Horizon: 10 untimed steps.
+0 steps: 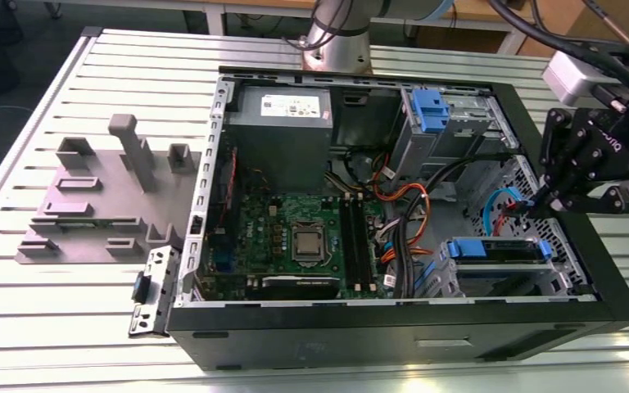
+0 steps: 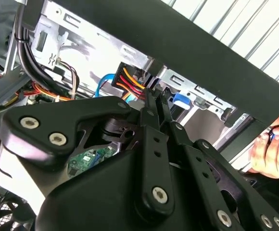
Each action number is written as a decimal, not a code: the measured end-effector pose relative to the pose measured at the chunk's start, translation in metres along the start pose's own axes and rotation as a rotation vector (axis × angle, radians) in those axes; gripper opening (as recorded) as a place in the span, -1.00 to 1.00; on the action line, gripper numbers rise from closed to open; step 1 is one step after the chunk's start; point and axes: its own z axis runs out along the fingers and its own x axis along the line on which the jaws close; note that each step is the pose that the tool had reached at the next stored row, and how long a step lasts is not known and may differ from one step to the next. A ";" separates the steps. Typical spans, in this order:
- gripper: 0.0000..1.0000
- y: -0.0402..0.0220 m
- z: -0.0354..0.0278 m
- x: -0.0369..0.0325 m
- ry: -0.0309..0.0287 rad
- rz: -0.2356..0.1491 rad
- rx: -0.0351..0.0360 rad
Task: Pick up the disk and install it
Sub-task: 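Insert the first disk wire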
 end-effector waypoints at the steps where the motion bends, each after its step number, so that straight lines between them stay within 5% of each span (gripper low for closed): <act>1: -0.67 0.0006 0.0000 0.0002 0.0000 0.000 0.0002; 10: -0.67 0.0011 0.0002 0.0033 0.0001 -0.002 0.0006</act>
